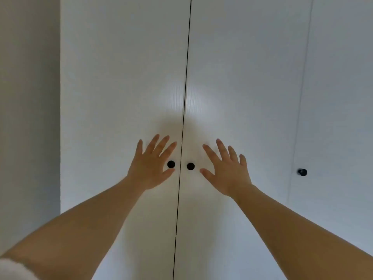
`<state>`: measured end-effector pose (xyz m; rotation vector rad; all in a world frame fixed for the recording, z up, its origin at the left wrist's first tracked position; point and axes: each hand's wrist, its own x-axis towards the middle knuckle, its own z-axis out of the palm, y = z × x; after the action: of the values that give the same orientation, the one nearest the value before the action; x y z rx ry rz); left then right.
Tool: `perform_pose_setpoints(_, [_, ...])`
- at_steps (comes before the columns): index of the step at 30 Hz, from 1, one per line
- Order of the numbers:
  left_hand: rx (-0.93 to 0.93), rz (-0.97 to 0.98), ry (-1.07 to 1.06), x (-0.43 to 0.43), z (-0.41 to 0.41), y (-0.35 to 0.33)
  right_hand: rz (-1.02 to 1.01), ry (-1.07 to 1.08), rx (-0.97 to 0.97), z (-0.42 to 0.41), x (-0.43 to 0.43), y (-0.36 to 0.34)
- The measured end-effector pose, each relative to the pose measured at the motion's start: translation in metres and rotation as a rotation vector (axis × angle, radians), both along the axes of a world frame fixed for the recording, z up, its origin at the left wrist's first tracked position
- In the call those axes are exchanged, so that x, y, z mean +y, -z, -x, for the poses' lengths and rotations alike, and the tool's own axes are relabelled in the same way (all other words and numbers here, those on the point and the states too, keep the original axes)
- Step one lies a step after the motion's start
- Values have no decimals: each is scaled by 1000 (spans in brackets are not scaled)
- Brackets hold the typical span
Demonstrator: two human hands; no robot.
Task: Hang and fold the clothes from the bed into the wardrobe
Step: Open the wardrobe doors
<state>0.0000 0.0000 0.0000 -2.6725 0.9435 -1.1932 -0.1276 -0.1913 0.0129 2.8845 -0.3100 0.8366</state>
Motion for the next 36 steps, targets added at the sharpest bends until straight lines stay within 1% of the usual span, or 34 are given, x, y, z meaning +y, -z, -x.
perform_pose_setpoints(5, [13, 31, -51, -19, -33, 17, 12, -84, 29, -60, -6, 21])
perform_pose_setpoints(9, [109, 203, -67, -30, -56, 22, -23, -134, -55, -98, -7, 27])
perform_pose_setpoints(14, [162, 146, -67, -34, -81, 44, -93, -162, -52, -126, -6, 33])
perform_pose_setpoints(17, [80, 187, -16, -38, -82, 48, -102, -150, -79, -136, -4, 38])
perform_pose_setpoints(20, [25, 226, 32, -44, -84, 48, -166, -115, -84, -145, 1, 40])
perform_pose_setpoints(24, [71, 159, -17, -42, -98, 54, -296, -99, -102, -146, 10, 36])
perform_pose_setpoints(27, [109, 85, 18, -34, -101, 54, -372, -93, -106, -139, 14, 38])
perform_pose_setpoints(30, [118, -16, 27, -20, -107, 53, -434, -92, -141, -129, 21, 41])
perform_pose_setpoints(32, [137, -51, 42, -14, -107, 50, -465, -92, -165, -118, 26, 43])
perform_pose_setpoints(34, [184, -12, 70, -15, -103, 47, -497, -99, -196, -104, 32, 46])
perform_pose_setpoints(36, [230, 114, 131, -19, -91, 49, -522, -94, -224, -87, 37, 47])
